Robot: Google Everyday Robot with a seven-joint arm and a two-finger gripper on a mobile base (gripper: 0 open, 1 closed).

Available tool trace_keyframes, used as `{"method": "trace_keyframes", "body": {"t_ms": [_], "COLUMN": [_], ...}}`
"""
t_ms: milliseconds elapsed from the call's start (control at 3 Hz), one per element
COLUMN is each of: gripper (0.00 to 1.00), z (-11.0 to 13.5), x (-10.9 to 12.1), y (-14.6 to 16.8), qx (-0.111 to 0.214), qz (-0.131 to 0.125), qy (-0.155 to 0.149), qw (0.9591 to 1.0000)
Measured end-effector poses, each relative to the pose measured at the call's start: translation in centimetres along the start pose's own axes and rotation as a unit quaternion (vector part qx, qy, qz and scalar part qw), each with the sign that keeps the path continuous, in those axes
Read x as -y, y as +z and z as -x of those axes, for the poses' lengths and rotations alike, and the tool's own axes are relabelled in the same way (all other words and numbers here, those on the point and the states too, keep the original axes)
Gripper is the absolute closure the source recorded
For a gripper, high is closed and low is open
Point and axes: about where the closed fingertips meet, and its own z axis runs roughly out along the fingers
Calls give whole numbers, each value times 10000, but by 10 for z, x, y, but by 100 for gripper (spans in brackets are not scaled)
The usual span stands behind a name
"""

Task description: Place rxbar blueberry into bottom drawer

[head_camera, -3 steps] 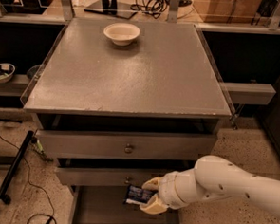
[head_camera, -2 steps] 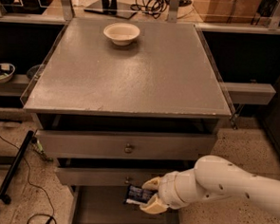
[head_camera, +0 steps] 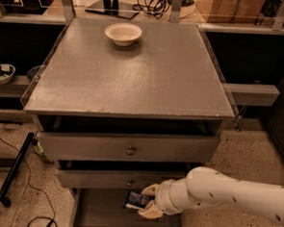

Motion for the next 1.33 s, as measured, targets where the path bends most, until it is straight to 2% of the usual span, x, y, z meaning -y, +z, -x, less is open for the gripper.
{"method": "trace_keyframes", "body": {"t_ms": [333, 667, 1333], "gripper": [100, 100, 100], "z": [0, -10, -55], "x": [0, -4, 2], "y": [0, 16, 66], "qx": [0, 119, 293], "qz": [0, 68, 169], "qy": [0, 146, 631], "qw": [10000, 9998, 9974]}}
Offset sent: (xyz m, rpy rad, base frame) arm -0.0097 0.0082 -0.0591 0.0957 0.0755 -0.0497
